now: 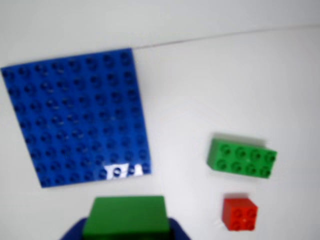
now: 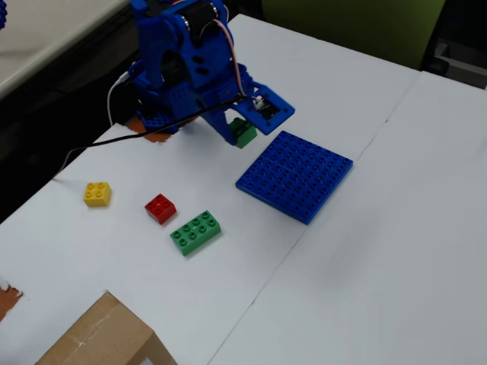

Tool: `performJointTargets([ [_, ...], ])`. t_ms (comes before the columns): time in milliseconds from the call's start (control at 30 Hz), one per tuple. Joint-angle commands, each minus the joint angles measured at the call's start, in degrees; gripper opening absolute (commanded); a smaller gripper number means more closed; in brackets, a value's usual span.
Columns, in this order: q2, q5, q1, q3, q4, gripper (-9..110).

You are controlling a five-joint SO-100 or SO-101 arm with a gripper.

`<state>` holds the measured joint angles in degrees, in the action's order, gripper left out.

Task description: Pick up the 2x2 green block and go up the 8x8 blue block.

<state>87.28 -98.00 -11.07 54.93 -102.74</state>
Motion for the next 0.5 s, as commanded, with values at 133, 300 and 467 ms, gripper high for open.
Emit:
performJointTargets([
  [133,-5.19,5.19,10.81,-9.40,-0.18,0],
  [300,-10.81,6.42,14.50,-13.80,-0.09,0],
  [467,-14.85,5.27,15.47,-19.69,-1.14,0],
])
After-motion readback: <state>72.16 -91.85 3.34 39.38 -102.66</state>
